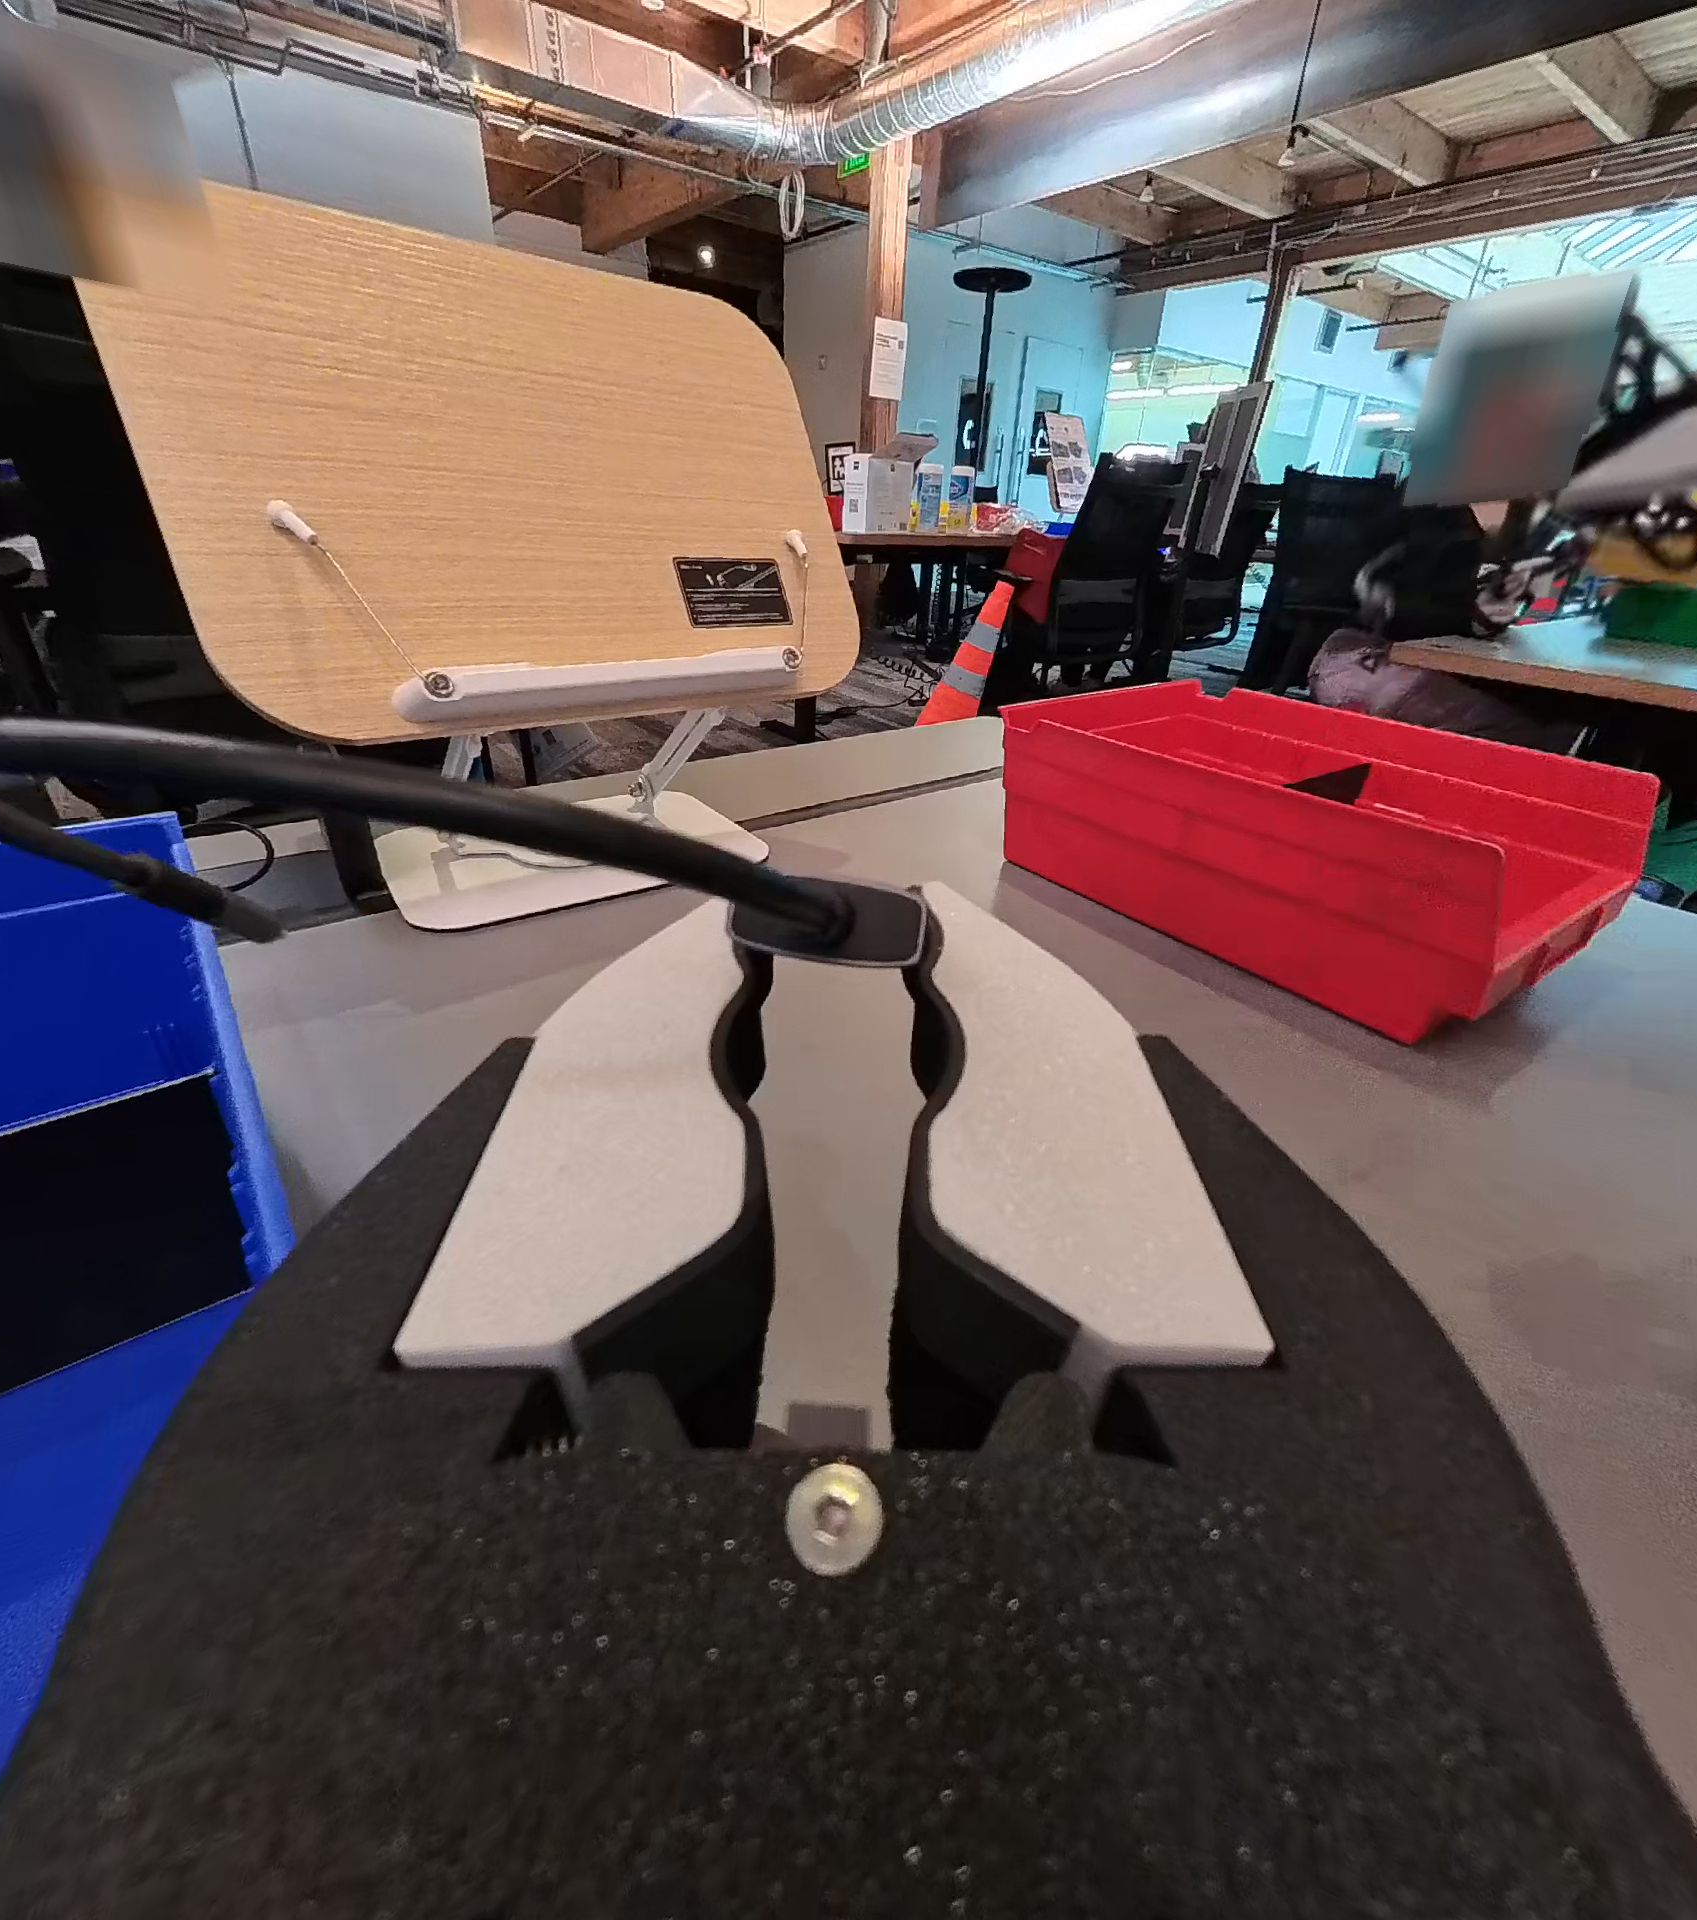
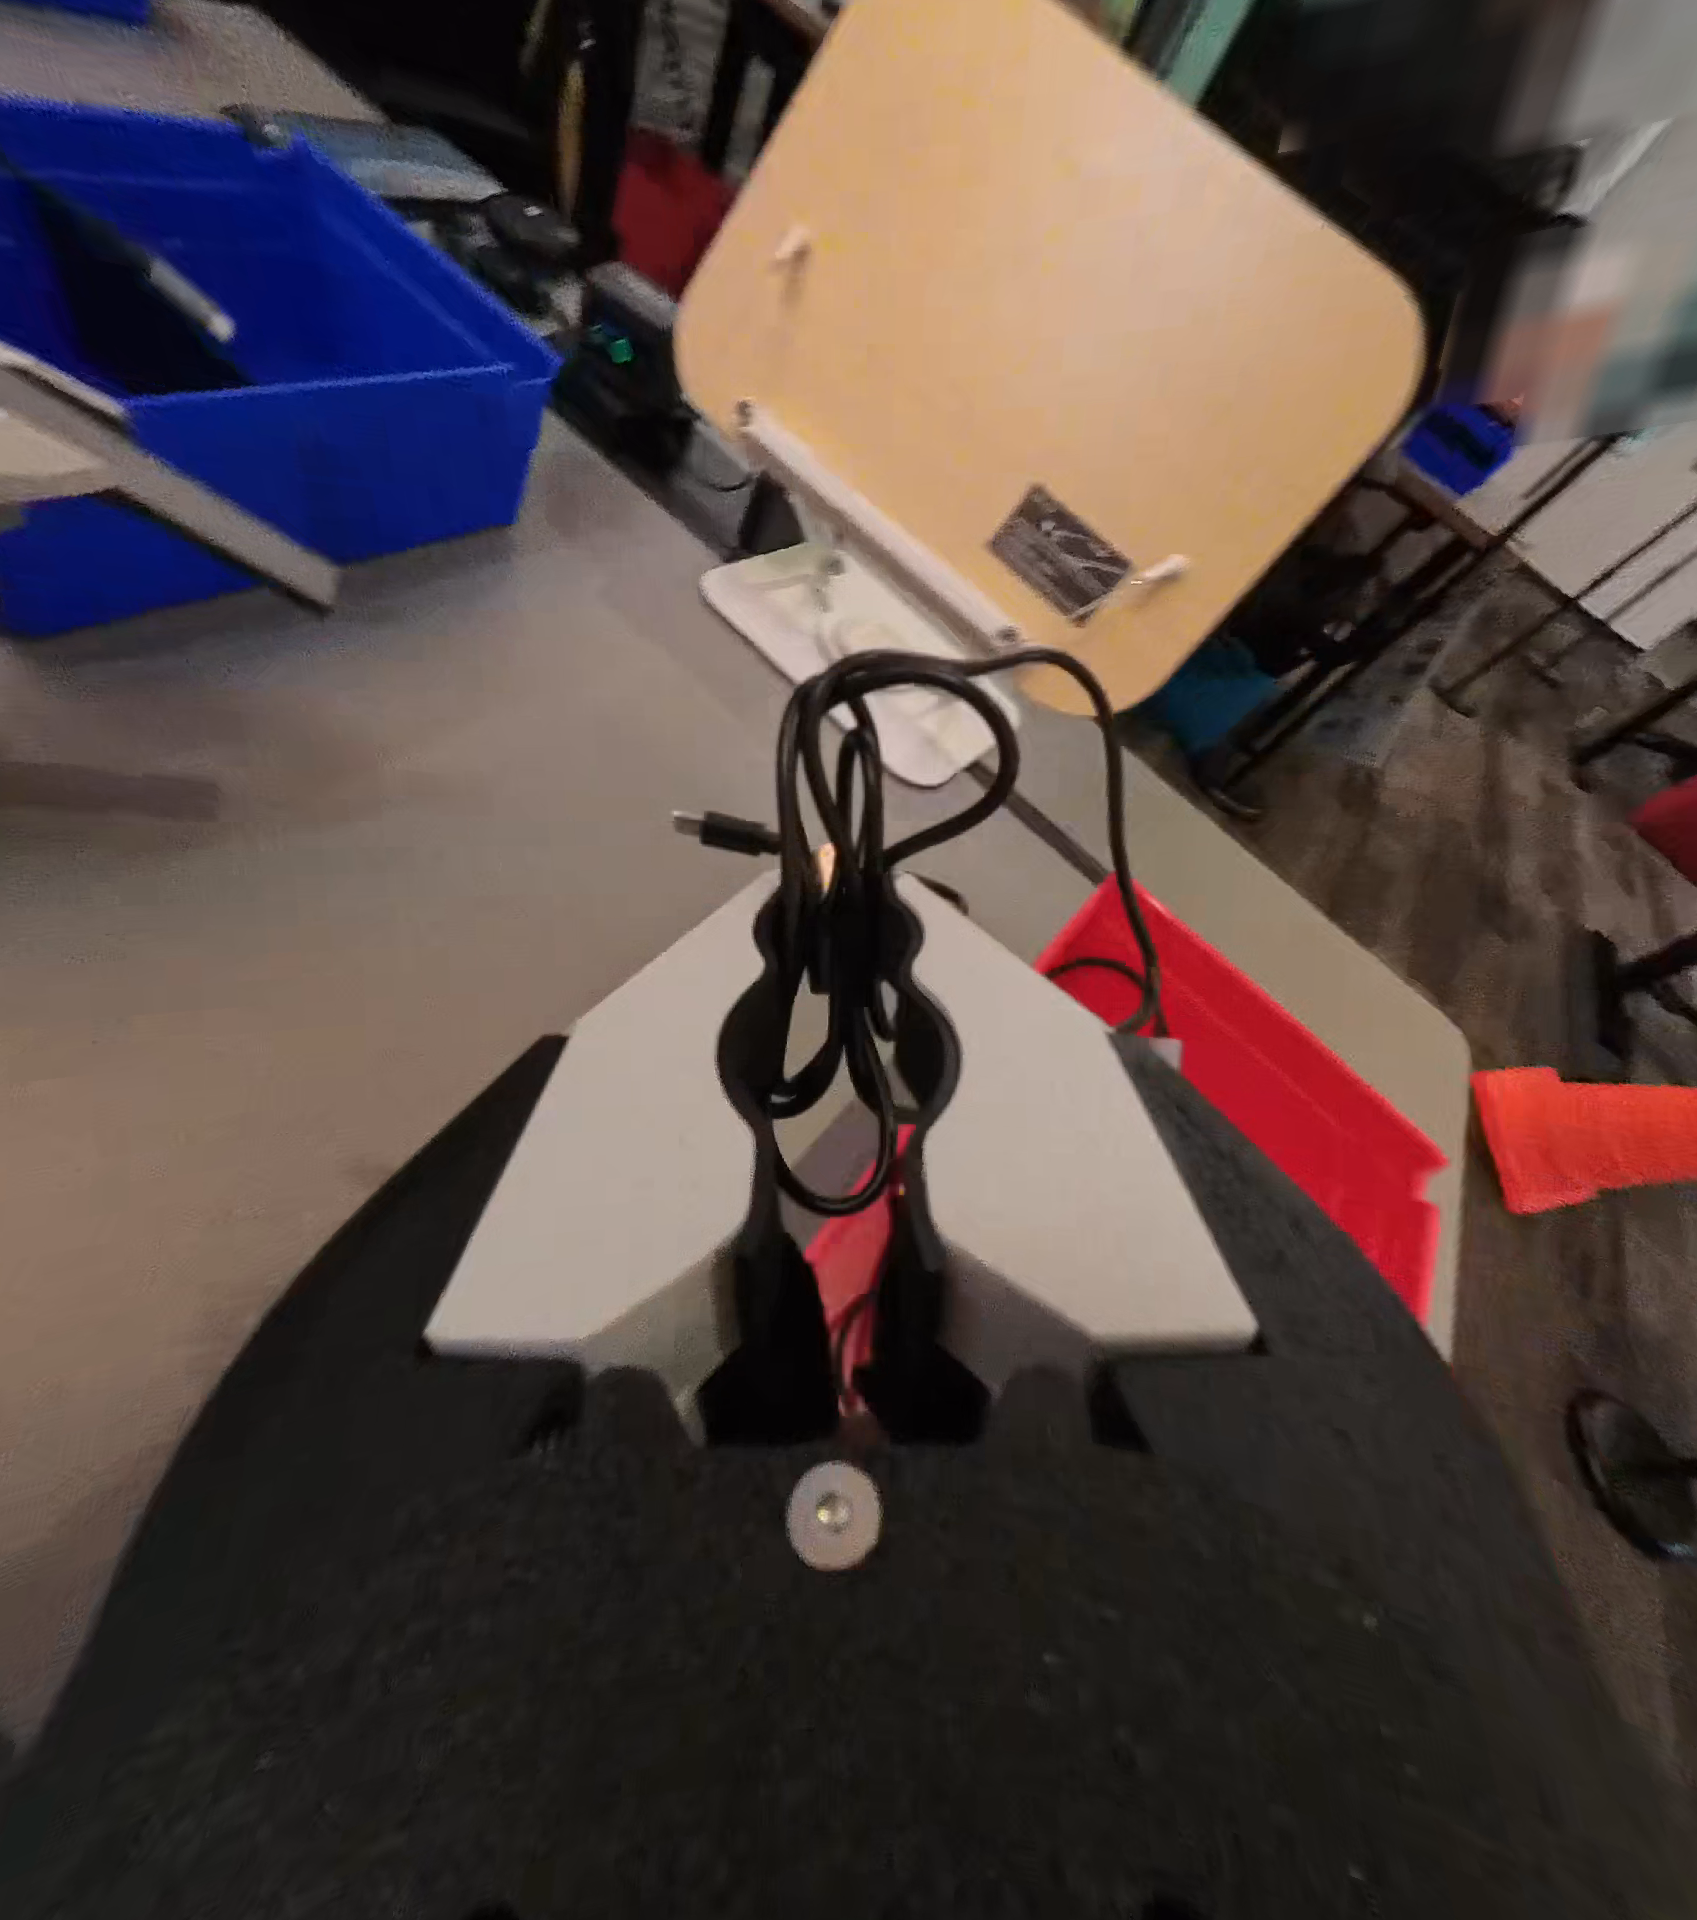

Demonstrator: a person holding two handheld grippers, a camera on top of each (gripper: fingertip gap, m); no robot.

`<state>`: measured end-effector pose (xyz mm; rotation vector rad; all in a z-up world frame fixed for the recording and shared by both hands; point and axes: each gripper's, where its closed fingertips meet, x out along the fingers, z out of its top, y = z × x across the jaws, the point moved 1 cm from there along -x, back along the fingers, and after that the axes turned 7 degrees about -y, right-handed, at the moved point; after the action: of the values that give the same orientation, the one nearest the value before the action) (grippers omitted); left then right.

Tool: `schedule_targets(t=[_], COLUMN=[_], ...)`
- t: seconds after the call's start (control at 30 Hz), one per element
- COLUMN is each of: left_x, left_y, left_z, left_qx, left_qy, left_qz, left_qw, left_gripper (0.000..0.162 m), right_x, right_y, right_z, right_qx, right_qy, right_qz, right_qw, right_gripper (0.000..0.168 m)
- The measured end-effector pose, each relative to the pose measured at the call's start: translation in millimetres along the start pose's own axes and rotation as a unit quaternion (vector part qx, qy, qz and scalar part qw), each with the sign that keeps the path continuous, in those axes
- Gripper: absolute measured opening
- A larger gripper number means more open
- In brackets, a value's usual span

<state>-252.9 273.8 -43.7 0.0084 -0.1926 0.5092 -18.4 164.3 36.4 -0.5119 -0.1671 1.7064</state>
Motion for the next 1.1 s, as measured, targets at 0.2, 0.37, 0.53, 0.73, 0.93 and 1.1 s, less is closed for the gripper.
schedule_targets(t=[0.2, 0.37, 0.53, 0.73, 0.93, 1.1], left_x=[0.5, 2.6, 2.5, 1.7, -3.8, -18.1], left_y=[-1.0, -5.5, -12.3, -25.0, -73.0, -107.9], left_z=[-0.6, -1.8, -3.2, -1.0, 14.6, 28.0], left_qx=[-0.002, -0.003, 0.002, -0.012, -0.061, -0.032], left_qy=[0.001, 0.004, 0.008, -0.001, -0.062, -0.123], left_qz=[-0.003, -0.009, -0.021, -0.067, -0.207, -0.286], left_qw=[1.000, 1.000, 1.000, 0.998, 0.975, 0.950], left_gripper=[0.024, 0.024, 0.024, 0.024, 0.023, 0.024], right_x=[-7.2, 15.7, 6.4, -16.1, 6.2, 23.7], right_y=[-71.1, -71.0, -66.1, -69.6, 48.5, 156.1], right_z=[-88.5, -200.6, -225.4, -140.6, -48.0, -24.9], right_qx=[0.073, 0.196, 0.276, 0.334, 0.372, 0.505], right_qy=[0.103, 0.246, 0.305, 0.151, -0.018, 0.008], right_qz=[-0.072, -0.075, -0.063, 0.005, 0.277, 0.473], right_qw=[0.989, 0.946, 0.909, 0.931, 0.886, 0.722], right_gripper=[0.013, 0.018, 0.051, 0.050, 0.053, 0.060])
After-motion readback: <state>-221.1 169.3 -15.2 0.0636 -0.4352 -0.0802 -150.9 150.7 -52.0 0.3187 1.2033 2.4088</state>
